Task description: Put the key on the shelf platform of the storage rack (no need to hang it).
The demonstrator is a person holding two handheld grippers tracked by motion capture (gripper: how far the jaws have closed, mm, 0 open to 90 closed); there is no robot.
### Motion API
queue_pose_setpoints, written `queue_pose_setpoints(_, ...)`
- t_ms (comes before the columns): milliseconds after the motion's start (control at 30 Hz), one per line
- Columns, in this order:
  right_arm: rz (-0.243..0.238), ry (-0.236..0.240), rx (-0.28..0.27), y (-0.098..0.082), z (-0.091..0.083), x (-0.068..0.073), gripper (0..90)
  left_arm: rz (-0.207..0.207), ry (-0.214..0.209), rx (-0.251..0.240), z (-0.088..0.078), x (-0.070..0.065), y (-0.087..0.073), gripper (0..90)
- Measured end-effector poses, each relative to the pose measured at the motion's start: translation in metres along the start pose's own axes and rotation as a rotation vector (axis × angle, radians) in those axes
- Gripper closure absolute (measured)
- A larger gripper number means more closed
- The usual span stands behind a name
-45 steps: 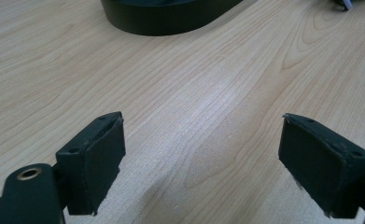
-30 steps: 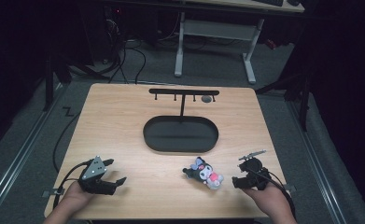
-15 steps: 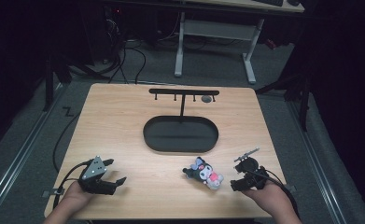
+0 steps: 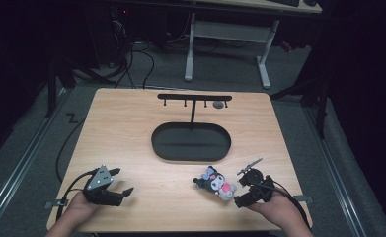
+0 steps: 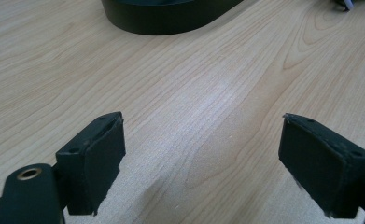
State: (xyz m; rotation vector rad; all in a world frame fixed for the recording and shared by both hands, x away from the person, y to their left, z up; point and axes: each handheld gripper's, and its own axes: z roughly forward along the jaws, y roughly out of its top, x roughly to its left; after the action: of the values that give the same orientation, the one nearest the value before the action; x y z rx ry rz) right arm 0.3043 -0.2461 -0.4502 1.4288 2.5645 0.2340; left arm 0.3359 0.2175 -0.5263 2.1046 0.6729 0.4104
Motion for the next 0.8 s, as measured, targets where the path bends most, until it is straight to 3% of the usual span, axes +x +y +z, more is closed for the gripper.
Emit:
queue_pose_setpoints(167, -0.010, 0.021, 0.019, 0.005, 0.006, 0.006, 4.3, 0.000, 0.000, -0.001, 0.000, 0.000, 0.000, 15.5)
queue_pose_setpoints(267, -0.046, 0.025, 0.032, 0.008, 0.009, 0.009, 1.5, -0.001, 0.000, 0.000, 0.000, 0.000, 0.000, 15.5)
queue_pose_setpoints(500, -0.065, 0.026, 0.027, 0.015, 0.016, 0.014, 1.1, 0.000, 0.000, -0.001, 0.000, 0.000, 0.000, 15.5)
queue_pose_setpoints(700, -0.135, 0.030, 0.031, 0.024, 0.022, 0.022, 3.3, 0.000, 0.000, -0.001, 0.000, 0.000, 0.000, 15.5)
queue_pose_setpoints(800, -0.148, 0.033, 0.031, 0.028, 0.024, 0.026, 4.3, 0.000, 0.000, -0.001, 0.000, 0.000, 0.000, 15.5)
